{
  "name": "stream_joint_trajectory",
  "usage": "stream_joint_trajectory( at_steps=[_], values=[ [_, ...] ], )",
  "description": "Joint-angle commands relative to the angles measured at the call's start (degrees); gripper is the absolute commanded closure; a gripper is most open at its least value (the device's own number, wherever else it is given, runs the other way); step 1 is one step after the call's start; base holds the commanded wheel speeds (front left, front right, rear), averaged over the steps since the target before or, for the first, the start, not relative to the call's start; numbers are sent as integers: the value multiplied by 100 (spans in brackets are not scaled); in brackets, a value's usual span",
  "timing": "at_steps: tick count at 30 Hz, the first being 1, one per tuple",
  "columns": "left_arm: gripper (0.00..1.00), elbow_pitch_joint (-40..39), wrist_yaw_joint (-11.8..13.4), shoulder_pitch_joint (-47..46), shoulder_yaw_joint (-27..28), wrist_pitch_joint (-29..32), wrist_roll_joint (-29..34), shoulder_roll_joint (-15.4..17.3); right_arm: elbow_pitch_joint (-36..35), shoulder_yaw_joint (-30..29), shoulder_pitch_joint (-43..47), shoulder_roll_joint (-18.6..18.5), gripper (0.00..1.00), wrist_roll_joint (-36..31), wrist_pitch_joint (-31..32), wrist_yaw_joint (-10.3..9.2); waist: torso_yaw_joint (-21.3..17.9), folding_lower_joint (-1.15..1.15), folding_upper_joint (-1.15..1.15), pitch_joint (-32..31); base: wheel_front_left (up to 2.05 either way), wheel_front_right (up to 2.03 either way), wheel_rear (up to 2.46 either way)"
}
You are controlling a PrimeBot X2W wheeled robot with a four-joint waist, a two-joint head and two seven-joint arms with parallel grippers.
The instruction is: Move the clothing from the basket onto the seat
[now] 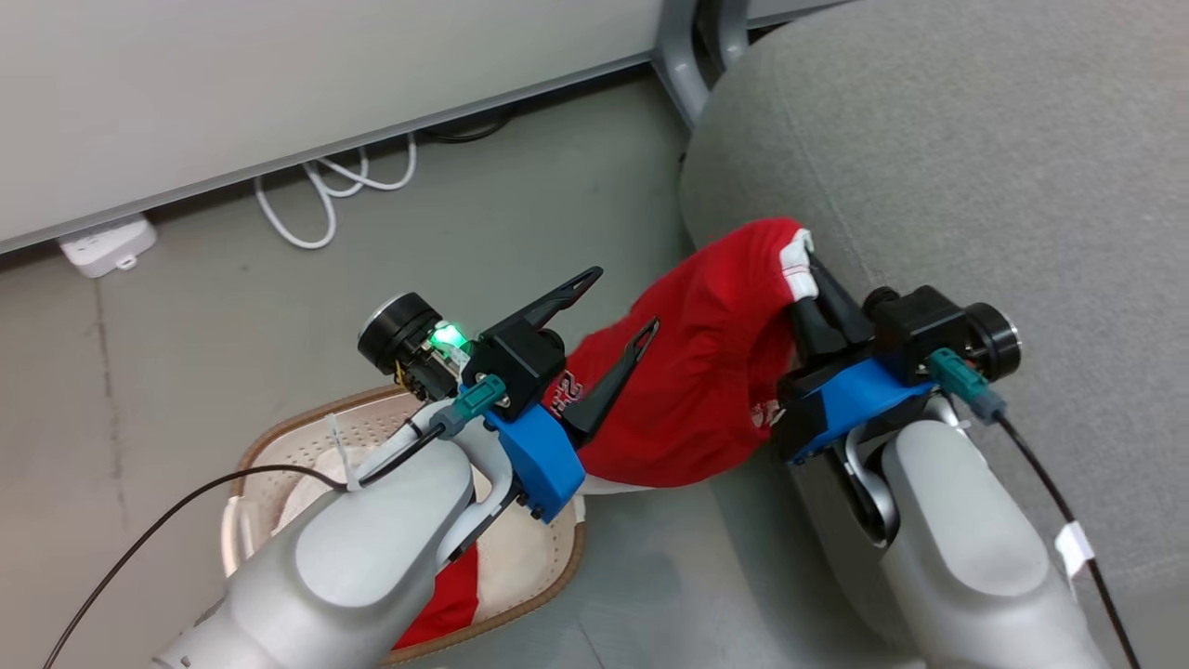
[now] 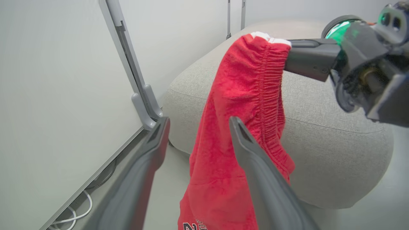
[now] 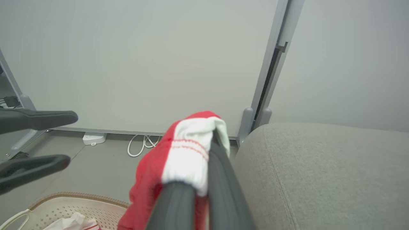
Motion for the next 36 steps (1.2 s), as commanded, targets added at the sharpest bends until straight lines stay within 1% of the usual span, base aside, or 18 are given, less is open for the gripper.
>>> stream_joint_trajectory(
  at_steps=[1,2,8,13,18,27,31,36],
  values=[
    [0,-27,3,-48,-34,27,31,48,-103,-141,106,-8,100,-25,-3,-4,-216,0,0,95,0,0,0],
    [0,-57,3,-39,-70,36,33,48,-202,-319,184,-8,100,-53,-4,-4,-343,0,0,119,0,0,0],
    [0,-117,-2,-64,-122,76,45,72,-454,-767,409,-9,100,-69,-4,-4,-729,0,0,187,0,0,0],
    [0,-159,-22,-39,-214,129,61,70,-646,-1013,597,-6,100,-17,-3,-4,-1014,0,0,217,0,0,0],
    [0,-189,-60,-34,-308,164,83,38,-806,-1211,800,-7,100,3,-4,-4,-1214,0,0,249,0,0,0],
    [0,-206,-82,24,-462,212,79,3,-938,-1472,1139,-7,100,93,-3,-4,-1432,0,0,264,0,0,0],
    [0,-209,-69,28,-472,192,48,1,-950,-1505,1202,-7,100,140,-4,-4,-1446,0,0,258,0,0,0],
    [0,-277,-10,-8,-424,72,44,11,-1086,-1521,1038,-7,100,288,-4,-4,-1390,0,0,278,0,0,0]
  ],
)
